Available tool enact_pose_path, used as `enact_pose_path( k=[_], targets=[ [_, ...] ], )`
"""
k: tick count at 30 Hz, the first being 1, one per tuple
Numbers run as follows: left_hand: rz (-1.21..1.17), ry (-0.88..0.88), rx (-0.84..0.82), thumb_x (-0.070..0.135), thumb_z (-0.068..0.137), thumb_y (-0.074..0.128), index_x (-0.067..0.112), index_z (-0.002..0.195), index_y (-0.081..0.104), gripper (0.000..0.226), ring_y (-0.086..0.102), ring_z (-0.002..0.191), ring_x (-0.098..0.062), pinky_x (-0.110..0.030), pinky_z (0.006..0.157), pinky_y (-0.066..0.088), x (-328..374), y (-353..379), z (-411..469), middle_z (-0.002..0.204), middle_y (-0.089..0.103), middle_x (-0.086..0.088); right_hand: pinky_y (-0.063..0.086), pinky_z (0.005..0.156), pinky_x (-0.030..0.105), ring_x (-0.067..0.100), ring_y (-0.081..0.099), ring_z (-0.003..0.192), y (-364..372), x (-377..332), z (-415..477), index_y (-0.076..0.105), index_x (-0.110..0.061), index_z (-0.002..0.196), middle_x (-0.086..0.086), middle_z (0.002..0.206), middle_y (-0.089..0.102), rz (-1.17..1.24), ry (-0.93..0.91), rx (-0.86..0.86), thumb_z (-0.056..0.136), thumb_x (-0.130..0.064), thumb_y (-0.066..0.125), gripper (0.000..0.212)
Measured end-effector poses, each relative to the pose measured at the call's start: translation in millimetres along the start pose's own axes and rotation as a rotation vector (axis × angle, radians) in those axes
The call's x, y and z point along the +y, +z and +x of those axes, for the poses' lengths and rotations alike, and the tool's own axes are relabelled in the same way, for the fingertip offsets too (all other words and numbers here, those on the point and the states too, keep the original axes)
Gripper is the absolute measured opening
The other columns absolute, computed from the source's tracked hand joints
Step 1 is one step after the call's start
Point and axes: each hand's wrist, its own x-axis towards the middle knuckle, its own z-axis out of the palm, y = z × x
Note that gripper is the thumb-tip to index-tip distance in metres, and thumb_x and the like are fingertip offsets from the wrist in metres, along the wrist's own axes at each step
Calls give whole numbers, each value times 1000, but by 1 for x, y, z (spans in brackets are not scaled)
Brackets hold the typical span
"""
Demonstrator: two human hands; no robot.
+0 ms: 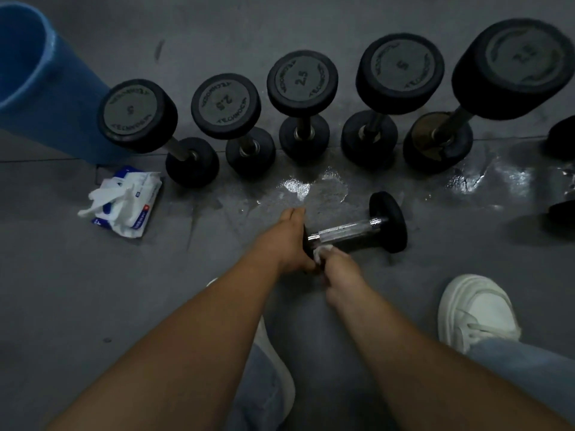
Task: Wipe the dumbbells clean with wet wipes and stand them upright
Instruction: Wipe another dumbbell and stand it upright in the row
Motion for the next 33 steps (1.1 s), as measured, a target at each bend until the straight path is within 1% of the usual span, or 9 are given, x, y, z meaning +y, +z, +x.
enact_pose_path(
  k=[4, 9, 11, 14, 18, 23, 27, 31, 33],
  targets=[
    [4, 1, 20, 39, 56, 89, 16, 154, 16, 123, 44, 134, -24, -41, 106, 42, 1, 1, -3, 154, 26, -2, 37, 39, 13, 6, 48, 34, 10, -4, -13, 45, -16, 69, -6, 40, 51, 199, 84, -33, 98, -1, 37, 33],
    [-51, -16, 12, 29, 60, 88, 15, 155, 12, 122, 45, 134, -27, -40, 107, 42, 7, 3, -3, 158, 17, -5, 41, 48, 22, 7, 49, 30, 14, -11, -9, 44, -16, 68, -5, 37, 51, 255, 166, -30, 98, -3, 35, 34],
    [-71, -31, 15, 26, 60, 88, 16, 155, 11, 123, 45, 134, -28, -40, 108, 41, 7, 4, -4, 160, 14, -5, 45, 57, 31, 14, 56, 36, 16, -11, -8, 52, -12, 69, 2, 43, 59, 288, 226, -47, 97, -6, 39, 32],
    [-82, -38, 18, 27, 59, 88, 17, 156, 10, 125, 43, 136, -28, -39, 109, 40, 7, 6, -4, 161, 11, -4, 50, 65, 28, 19, 65, 59, 16, 5, -12, 66, -8, 98, 7, 72, 69, 276, 232, -64, 95, -14, 47, 20],
    [-80, -37, 20, 27, 59, 88, 17, 156, 9, 125, 41, 138, -27, -39, 110, 39, 7, 8, -4, 161, 10, -5, 48, 62, 30, 21, 62, 58, 16, -7, -4, 59, -12, 74, 5, 54, 66, 319, 268, -49, 97, -12, 43, 28],
    [-96, -38, 14, 27, 57, 90, 17, 156, 10, 128, 38, 139, -26, -40, 111, 38, 6, 5, -3, 160, 11, -5, 48, 58, 25, 16, 62, 55, 17, 2, -11, 60, -14, 80, 4, 67, 67, 285, 238, -45, 95, -13, 45, 21],
    [-97, -39, 13, 25, 58, 90, 17, 156, 9, 127, 42, 137, -26, -38, 109, 40, 7, 6, -4, 160, 10, -4, 43, 47, 20, 9, 54, 35, 19, -12, -5, 48, -15, 68, -1, 44, 57, 325, 202, 0, 97, -4, 39, 32],
    [-109, -35, 13, 26, 56, 91, 18, 156, 9, 129, 40, 138, -26, -41, 110, 40, 5, 6, -3, 161, 10, -3, 41, 45, 15, 10, 53, 56, 20, 1, -5, 50, -22, 96, -1, 75, 55, 302, 133, 88, 95, 1, 41, 24],
    [-114, -38, 10, 26, 56, 91, 19, 156, 9, 130, 41, 138, -25, -39, 109, 40, 6, 7, -4, 161, 11, -3, 43, 46, 15, 11, 52, 61, 13, -4, 1, 49, -19, 93, -1, 75, 56, 284, 166, 50, 97, -1, 39, 21]
  ],
)
